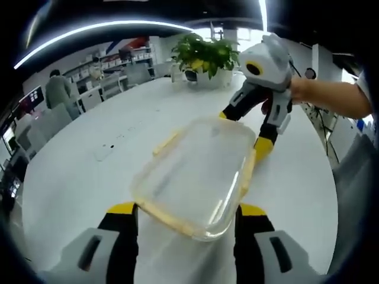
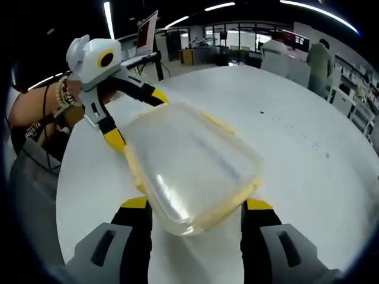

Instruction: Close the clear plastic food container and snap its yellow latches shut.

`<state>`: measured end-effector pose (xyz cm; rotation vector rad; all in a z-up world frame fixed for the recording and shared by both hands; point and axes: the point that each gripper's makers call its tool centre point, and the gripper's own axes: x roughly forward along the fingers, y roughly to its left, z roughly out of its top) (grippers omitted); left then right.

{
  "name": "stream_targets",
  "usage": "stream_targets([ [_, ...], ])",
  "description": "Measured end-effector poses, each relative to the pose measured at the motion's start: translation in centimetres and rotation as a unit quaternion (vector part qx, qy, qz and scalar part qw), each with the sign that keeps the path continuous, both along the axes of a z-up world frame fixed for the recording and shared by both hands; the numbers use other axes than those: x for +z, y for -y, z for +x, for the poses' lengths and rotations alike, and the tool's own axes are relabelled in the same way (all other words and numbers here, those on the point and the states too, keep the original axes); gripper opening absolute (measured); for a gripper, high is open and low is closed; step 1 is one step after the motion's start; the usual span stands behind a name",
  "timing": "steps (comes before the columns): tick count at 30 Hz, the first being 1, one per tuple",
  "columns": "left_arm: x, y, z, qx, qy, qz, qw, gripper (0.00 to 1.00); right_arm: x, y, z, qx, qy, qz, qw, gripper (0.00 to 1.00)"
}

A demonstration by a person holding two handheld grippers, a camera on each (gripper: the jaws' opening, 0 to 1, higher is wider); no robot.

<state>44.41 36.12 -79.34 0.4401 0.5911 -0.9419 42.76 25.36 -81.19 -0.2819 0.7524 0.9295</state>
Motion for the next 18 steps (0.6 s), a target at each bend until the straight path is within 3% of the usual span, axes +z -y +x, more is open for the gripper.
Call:
stream_targets([
  [7,-0.17,0.12,0.0,-0.002,0.001,0.0,1.0,0.63,-0.47,0.08,-0.12,0.0,-0.003,-0.002,1.0,0.57],
  [13,-0.37,0.11,-0.1,0.004,0.009,0.019,0.9998,0.63,0.05,0.17,-0.45,-0.003,-0.009,0.012,0.9999,0.58],
  [18,0.49,0.05,-0.67,0.03,-0.009,-0.024,0.9992,0.66,0.38,0.6,-0.99,-0.01,-0.005,0.014,0.9998,0.63],
])
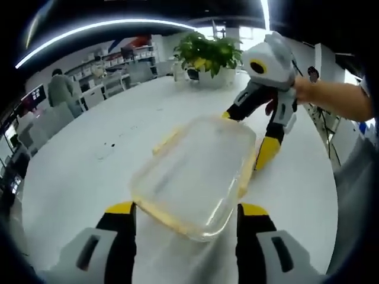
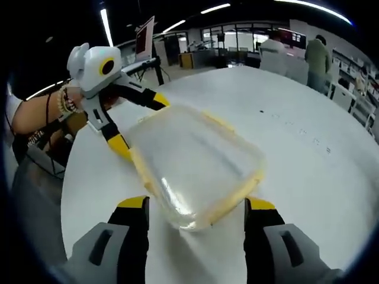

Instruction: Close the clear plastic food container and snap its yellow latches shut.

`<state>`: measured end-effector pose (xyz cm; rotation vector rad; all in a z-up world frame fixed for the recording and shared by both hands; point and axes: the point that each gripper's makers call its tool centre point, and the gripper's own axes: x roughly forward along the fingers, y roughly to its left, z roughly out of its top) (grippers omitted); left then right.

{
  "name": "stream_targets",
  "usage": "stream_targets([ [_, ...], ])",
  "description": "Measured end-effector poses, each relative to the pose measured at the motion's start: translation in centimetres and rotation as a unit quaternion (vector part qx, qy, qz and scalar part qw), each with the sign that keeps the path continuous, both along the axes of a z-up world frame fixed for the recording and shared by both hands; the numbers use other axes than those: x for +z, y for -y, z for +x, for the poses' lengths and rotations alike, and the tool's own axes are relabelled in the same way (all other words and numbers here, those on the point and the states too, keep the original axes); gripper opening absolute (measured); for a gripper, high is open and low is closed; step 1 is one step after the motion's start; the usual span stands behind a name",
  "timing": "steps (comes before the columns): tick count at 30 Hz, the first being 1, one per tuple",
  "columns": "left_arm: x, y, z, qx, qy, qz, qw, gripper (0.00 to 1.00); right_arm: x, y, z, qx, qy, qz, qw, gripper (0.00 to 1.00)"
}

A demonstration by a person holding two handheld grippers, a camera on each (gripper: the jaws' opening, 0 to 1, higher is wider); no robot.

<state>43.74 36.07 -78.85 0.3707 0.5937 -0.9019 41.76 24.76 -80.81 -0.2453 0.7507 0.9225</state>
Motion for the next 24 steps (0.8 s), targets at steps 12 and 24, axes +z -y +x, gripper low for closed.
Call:
stream_targets([
  [12,2.3,-2.3,-4.0,0.045,0.009,-0.049,0.9977,0.87,2.6,2.0,-2.2,-0.051,0.021,0.035,0.9979,0.82],
  [24,6.1,-3.6,-9.6,0.07,0.035,-0.117,0.99,0.99,6.3,3.1,-6.3,-0.097,0.066,0.101,0.9879,1.0],
])
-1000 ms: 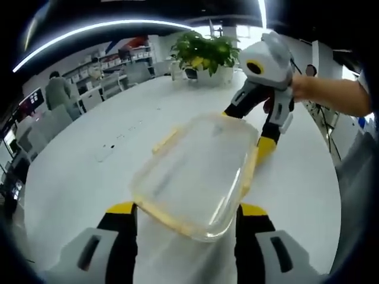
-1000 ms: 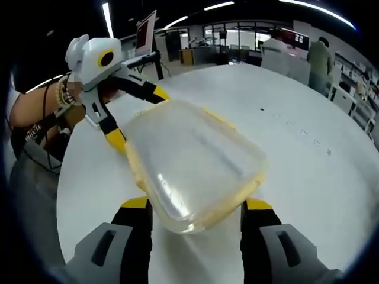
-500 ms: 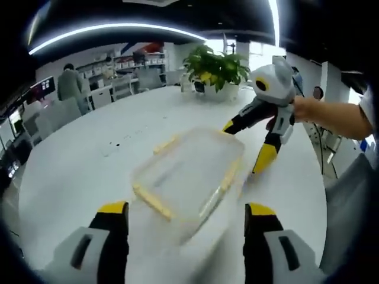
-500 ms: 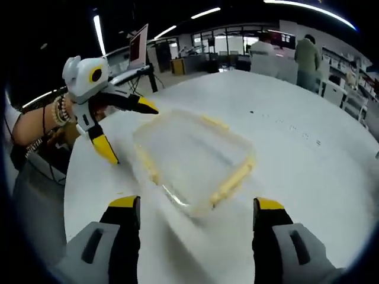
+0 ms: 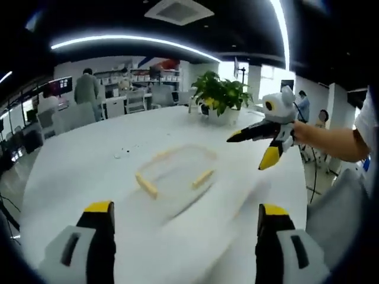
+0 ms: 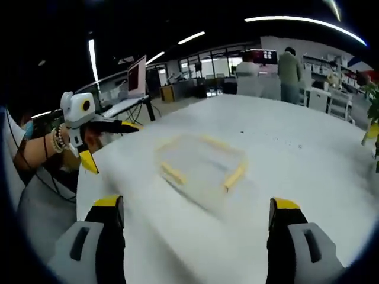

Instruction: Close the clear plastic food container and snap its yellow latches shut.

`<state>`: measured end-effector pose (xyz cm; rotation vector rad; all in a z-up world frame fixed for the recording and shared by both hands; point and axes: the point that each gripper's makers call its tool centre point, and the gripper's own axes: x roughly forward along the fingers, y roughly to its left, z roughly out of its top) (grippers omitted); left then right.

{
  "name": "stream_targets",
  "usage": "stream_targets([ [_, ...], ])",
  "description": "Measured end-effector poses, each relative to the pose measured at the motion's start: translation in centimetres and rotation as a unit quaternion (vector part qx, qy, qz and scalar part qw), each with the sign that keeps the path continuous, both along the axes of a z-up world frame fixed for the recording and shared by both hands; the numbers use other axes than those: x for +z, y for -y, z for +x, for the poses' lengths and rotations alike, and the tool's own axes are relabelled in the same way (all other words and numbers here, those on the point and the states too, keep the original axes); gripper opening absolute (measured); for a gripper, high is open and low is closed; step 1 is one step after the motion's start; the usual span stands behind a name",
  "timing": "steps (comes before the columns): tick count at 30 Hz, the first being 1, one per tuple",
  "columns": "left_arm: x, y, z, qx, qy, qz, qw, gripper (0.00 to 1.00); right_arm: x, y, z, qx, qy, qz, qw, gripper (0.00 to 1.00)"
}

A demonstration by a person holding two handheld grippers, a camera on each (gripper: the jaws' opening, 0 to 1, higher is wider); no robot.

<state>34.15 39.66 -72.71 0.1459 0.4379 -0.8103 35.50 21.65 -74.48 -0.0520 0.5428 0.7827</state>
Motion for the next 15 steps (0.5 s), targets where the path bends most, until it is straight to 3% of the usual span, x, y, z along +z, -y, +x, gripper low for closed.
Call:
stream_targets([
  [8,0.5,-1.7,-4.2,0.01,0.012,0.015,0.9998,0.99,1.6,1.4,-4.2,-0.029,0.023,0.007,0.9993,1.0],
  [11,0.5,-2.3,-5.6,0.016,0.008,0.01,0.9998,0.99,2.2,1.5,-5.8,-0.038,0.023,0.031,0.9986,1.0],
  [15,0.8,-3.2,-7.4,0.036,0.017,-0.007,0.9992,0.99,2.5,1.8,-7.8,-0.046,0.035,0.027,0.998,1.0],
])
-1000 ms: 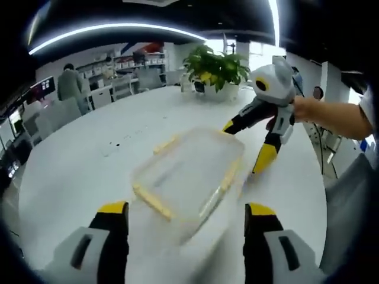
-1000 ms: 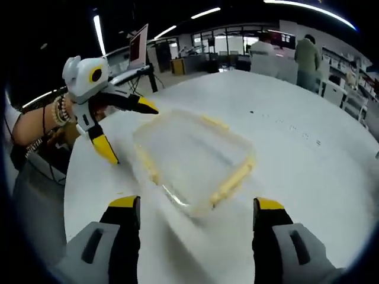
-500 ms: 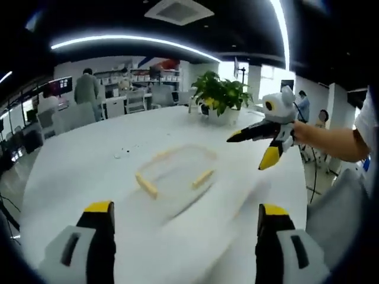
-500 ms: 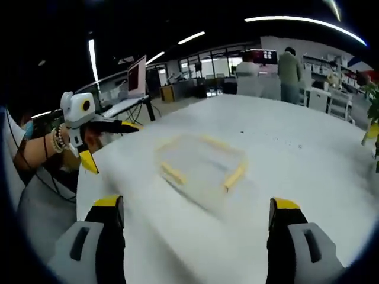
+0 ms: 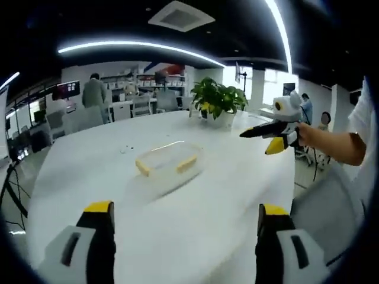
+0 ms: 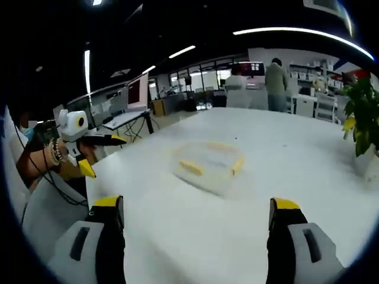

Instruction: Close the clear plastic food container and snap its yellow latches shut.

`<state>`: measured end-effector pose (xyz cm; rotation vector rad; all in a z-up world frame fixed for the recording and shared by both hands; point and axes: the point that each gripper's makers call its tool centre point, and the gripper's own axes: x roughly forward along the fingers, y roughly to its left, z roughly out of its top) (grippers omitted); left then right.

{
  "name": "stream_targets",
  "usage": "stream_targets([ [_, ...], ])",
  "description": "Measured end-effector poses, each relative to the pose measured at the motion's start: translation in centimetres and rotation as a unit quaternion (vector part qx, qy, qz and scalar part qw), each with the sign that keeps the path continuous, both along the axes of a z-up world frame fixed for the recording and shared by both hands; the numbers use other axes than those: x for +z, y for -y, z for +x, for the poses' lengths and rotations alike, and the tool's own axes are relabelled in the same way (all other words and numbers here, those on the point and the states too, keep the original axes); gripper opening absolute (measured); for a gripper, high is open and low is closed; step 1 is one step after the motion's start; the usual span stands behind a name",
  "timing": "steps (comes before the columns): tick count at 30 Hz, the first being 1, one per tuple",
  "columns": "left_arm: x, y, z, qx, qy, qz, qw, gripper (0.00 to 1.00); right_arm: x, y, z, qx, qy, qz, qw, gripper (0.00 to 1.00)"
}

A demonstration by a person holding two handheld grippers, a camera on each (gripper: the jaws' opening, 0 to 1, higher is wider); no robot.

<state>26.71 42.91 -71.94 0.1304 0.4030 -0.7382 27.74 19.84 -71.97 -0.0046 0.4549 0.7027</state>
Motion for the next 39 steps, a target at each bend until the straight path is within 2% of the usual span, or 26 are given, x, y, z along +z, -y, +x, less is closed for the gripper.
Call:
stream_targets([
  [3,-0.1,-0.3,-1.6,0.004,0.0,0.002,1.0,0.99,0.0,0.1,-1.6,0.001,0.006,-0.003,1.0,1.0],
  [5,-0.4,-0.6,-2.7,0.004,0.001,0.014,0.9999,0.99,0.2,0.2,-2.3,-0.004,0.011,0.003,0.9999,1.0],
  [10,-0.7,-1.2,-5.6,-0.004,-0.017,0.016,0.9997,0.98,0.1,0.5,-4.5,-0.021,0.017,0.024,0.9993,1.0],
  [12,-0.3,-1.5,-6.2,-0.011,-0.008,0.03,0.9995,0.98,-0.2,0.7,-5.3,-0.024,0.013,0.026,0.9993,1.0],
  [16,1.0,-2.3,-6.7,-0.002,0.008,0.028,0.9996,0.97,-0.8,0.6,-6.7,-0.03,0.008,0.031,0.999,1.0],
  [20,0.7,-3.9,-7.8,0.008,0.009,0.042,0.9991,0.93,-1.4,0.2,-8.2,-0.033,0.003,0.035,0.9988,1.0],
  [22,0.3,-5.4,-8.1,0.034,0.011,0.045,0.9983,0.92,-1.5,0.1,-8.7,-0.038,0.004,0.044,0.9983,1.0],
  [25,0.4,-6.7,-8.7,0.069,0.018,0.0,0.9975,0.92,-1.8,-0.5,-9.5,-0.037,0.002,0.059,0.9976,1.0],
  [28,-0.1,-8.0,-9.0,0.1,0.029,-0.024,0.9942,0.91,-2.1,-0.9,-9.8,-0.039,0.0,0.059,0.9975,1.0],
  [31,-1.1,-8.4,-9.4,0.125,0.01,-0.055,0.9905,0.9,-1.3,-0.7,-9.9,-0.046,0.013,0.069,0.9965,1.0],
  [32,-1.2,-8.4,-9.5,0.125,0.008,-0.058,0.9904,0.89,-1.0,-0.5,-9.8,-0.053,0.022,0.073,0.9957,1.0],
  [35,-1.0,-8.1,-9.5,0.126,0.009,-0.072,0.9894,0.86,-0.4,1.8,-8.9,-0.117,0.053,0.061,0.9899,1.0],
  [38,-0.4,-7.7,-9.1,0.114,0.022,-0.079,0.9901,0.87,1.0,3.1,-8.9,-0.155,0.079,0.089,0.9808,1.0],
  [39,-0.5,-7.5,-9.0,0.106,0.02,-0.074,0.9914,0.87,1.0,3.1,-9.1,-0.154,0.077,0.094,0.9805,1.0],
])
